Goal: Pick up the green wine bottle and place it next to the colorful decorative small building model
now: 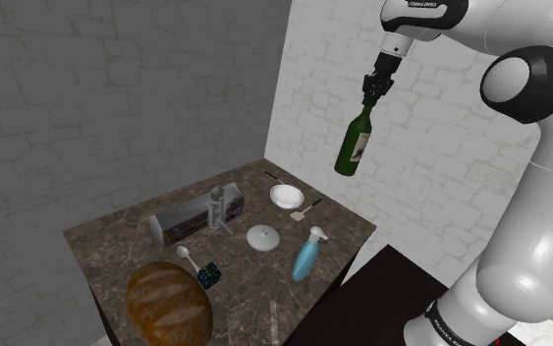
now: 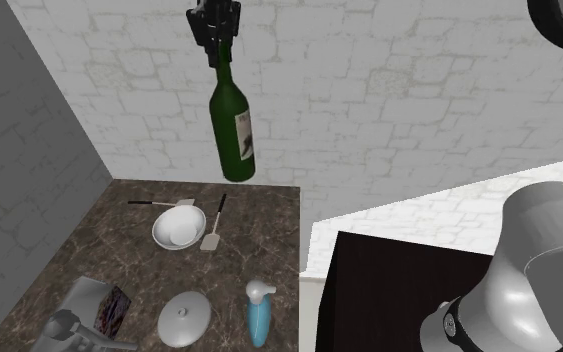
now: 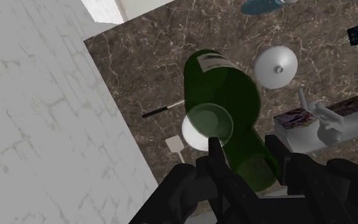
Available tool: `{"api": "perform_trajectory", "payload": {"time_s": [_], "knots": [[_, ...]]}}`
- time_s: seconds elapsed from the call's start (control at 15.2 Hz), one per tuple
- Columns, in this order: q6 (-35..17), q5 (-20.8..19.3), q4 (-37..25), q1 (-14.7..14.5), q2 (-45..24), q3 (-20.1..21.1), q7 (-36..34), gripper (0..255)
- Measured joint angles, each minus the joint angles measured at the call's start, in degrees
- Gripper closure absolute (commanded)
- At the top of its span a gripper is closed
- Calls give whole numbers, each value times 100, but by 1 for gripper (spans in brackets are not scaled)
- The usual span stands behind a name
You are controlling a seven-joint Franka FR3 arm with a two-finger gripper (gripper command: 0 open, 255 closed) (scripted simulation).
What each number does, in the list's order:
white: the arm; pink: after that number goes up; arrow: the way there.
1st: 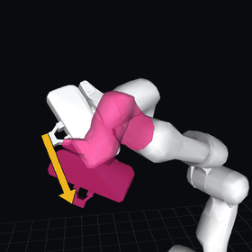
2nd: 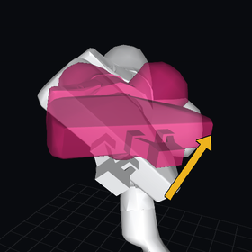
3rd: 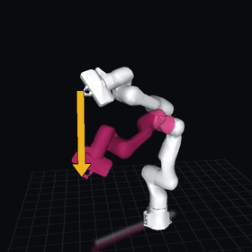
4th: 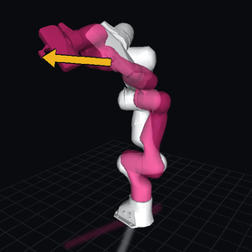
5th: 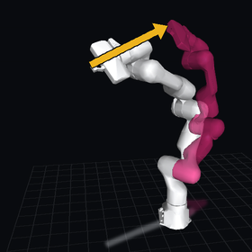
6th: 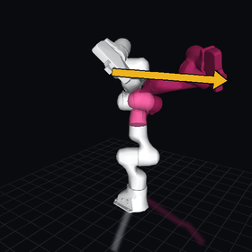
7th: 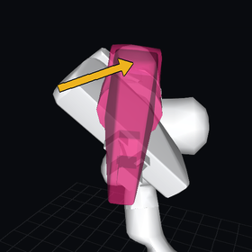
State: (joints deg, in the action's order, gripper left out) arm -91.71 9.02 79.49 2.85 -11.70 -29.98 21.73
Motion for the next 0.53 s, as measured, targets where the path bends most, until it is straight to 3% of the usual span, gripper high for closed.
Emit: {"api": "perform_trajectory", "payload": {"time_s": [0.26, 0.53], "knots": [[-247, -253, 565, -450, 413, 211, -599, 255], [-268, -354, 640, -802, 522, 451, -1189, 255]]}}
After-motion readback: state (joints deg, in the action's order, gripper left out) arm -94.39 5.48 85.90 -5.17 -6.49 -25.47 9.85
